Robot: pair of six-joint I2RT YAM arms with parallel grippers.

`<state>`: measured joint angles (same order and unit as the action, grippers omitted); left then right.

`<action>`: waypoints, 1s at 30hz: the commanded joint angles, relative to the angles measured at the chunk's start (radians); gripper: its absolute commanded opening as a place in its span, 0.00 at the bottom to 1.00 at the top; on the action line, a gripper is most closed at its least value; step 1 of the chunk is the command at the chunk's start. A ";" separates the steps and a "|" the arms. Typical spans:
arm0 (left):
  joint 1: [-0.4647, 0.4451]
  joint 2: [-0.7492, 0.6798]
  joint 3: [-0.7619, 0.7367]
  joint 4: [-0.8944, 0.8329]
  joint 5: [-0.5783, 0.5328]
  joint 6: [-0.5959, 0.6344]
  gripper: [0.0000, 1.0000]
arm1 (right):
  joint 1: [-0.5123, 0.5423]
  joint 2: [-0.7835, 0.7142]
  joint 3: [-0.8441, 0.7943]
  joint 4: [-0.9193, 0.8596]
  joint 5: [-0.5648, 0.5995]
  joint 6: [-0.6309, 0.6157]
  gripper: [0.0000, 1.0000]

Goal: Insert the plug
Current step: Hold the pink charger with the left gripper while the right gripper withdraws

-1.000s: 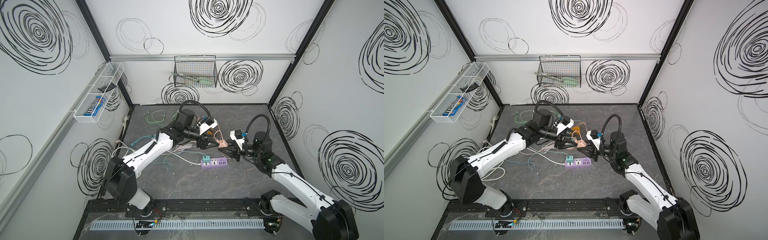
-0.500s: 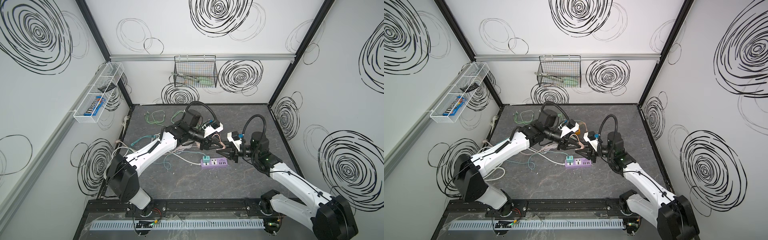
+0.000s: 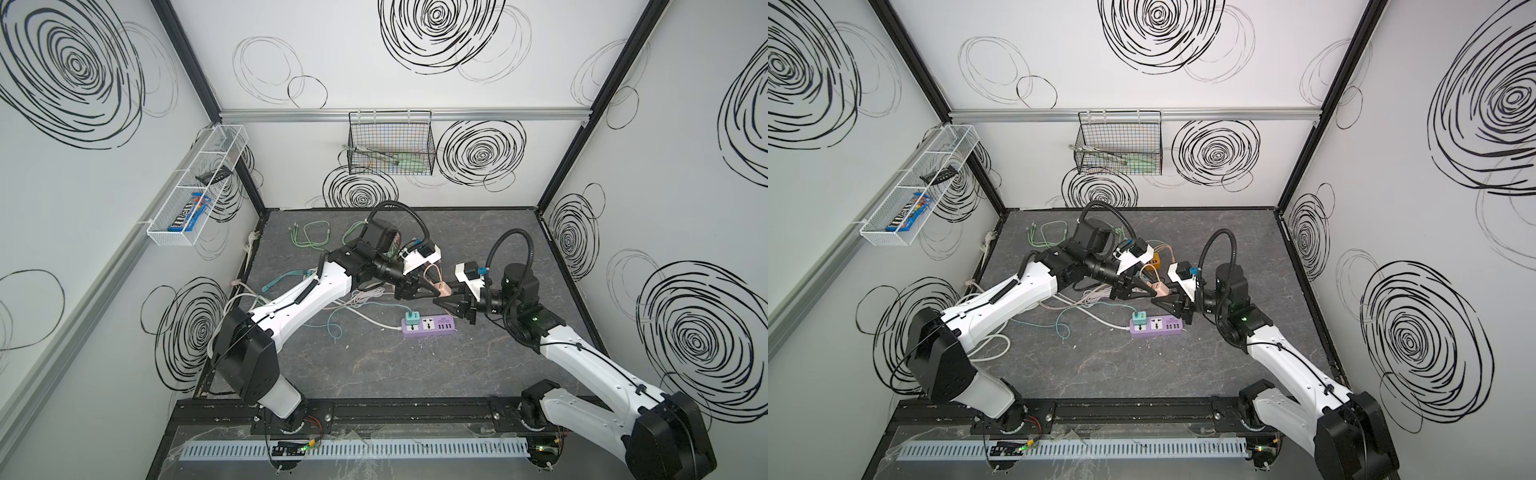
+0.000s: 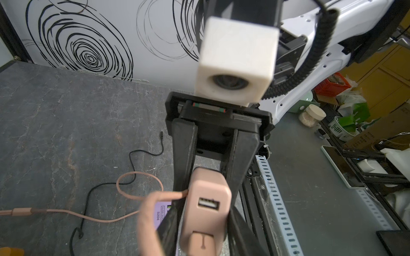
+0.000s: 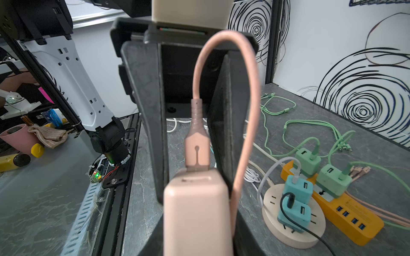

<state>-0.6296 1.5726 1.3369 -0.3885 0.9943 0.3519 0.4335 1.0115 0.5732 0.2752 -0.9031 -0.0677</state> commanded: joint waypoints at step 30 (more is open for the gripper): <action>0.027 0.008 0.038 -0.018 -0.095 -0.028 0.00 | -0.047 -0.016 -0.117 -0.033 0.701 0.134 0.80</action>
<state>-0.5957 1.5894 1.3449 -0.3786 0.8673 0.3286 0.3977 0.9951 0.4808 0.2405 -0.2951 0.0227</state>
